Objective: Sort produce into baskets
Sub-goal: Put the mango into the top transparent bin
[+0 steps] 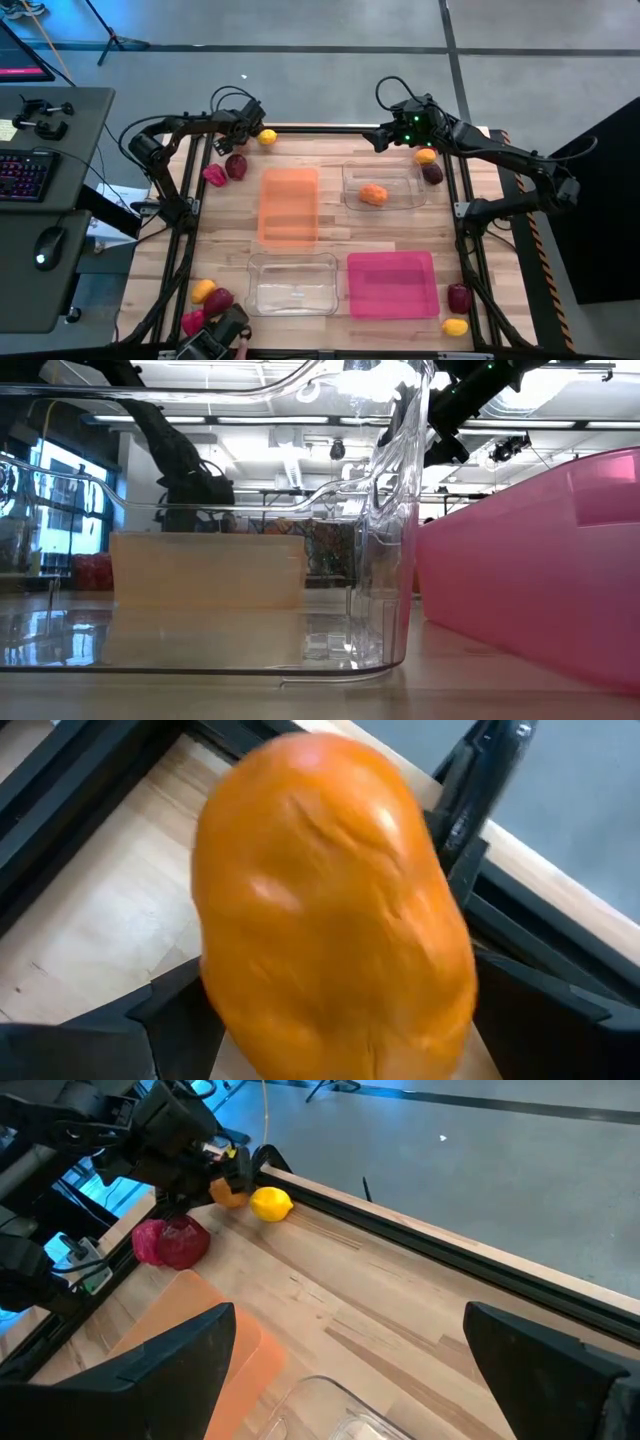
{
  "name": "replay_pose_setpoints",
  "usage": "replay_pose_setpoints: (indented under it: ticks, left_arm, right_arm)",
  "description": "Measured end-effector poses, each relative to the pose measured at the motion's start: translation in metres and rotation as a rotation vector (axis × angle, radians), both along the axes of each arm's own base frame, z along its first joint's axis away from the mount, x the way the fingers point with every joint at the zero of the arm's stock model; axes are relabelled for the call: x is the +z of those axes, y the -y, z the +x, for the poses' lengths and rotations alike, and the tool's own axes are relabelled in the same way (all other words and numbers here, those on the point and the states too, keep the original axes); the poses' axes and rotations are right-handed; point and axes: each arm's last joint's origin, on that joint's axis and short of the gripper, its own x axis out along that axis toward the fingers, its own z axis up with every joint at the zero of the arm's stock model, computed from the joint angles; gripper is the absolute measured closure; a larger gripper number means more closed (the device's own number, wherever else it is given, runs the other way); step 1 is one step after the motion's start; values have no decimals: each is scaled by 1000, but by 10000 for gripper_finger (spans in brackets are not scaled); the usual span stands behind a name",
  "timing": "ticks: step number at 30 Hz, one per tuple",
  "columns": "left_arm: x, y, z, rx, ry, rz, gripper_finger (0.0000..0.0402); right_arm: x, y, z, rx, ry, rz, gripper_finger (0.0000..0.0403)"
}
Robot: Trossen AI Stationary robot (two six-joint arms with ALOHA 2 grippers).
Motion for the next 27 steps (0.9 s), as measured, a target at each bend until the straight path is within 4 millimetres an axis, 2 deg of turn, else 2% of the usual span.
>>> replay_pose_setpoints:
  ticks: [11,14,17,19,24,27]
  left_arm:
    - [0,-1,-1,-22,7,-17,54]
    - [-1,-1,-1,-67,25,-50,84]
    - [3,-1,-4,-152,-10,-75,139]
    - [9,-1,-8,-208,-26,-85,163]
    - [41,2,-16,-319,-5,-28,163]
    - [66,10,-15,-460,45,34,163]
  right_arm:
    - [-1,0,0,0,-6,4,22]
    - [-1,0,-1,0,-12,7,22]
    - [-1,0,-1,0,-14,8,22]
    - [-1,0,-1,0,-15,9,22]
    - [-1,0,-1,14,-25,-12,22]
    - [0,-1,0,47,-14,-15,22]
